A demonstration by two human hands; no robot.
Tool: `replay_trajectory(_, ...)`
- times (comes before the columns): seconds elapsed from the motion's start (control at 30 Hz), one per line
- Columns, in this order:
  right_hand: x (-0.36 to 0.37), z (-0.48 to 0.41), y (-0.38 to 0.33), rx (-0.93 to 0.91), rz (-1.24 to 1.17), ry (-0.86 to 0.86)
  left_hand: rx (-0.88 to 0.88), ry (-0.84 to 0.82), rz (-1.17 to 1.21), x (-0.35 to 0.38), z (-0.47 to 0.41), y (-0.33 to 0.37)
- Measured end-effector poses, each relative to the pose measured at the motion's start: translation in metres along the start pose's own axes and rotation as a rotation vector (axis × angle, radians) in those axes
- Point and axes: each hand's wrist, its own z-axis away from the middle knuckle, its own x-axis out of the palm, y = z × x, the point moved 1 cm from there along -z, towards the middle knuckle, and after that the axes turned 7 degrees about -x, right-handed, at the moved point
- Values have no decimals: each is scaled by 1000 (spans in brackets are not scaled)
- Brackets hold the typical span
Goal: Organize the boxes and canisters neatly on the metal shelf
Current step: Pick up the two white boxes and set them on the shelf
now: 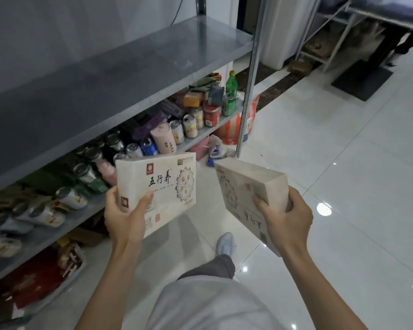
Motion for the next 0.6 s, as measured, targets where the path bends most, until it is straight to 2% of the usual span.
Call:
replay_trajectory(0.33, -28, -153, 7, -59, 48, 42, 69, -115, 101, 170, -81, 60)
replay_trajectory(0.6, -31, -318, -23, -223, -98, -126, 153, -45, 135, 250, -136, 132)
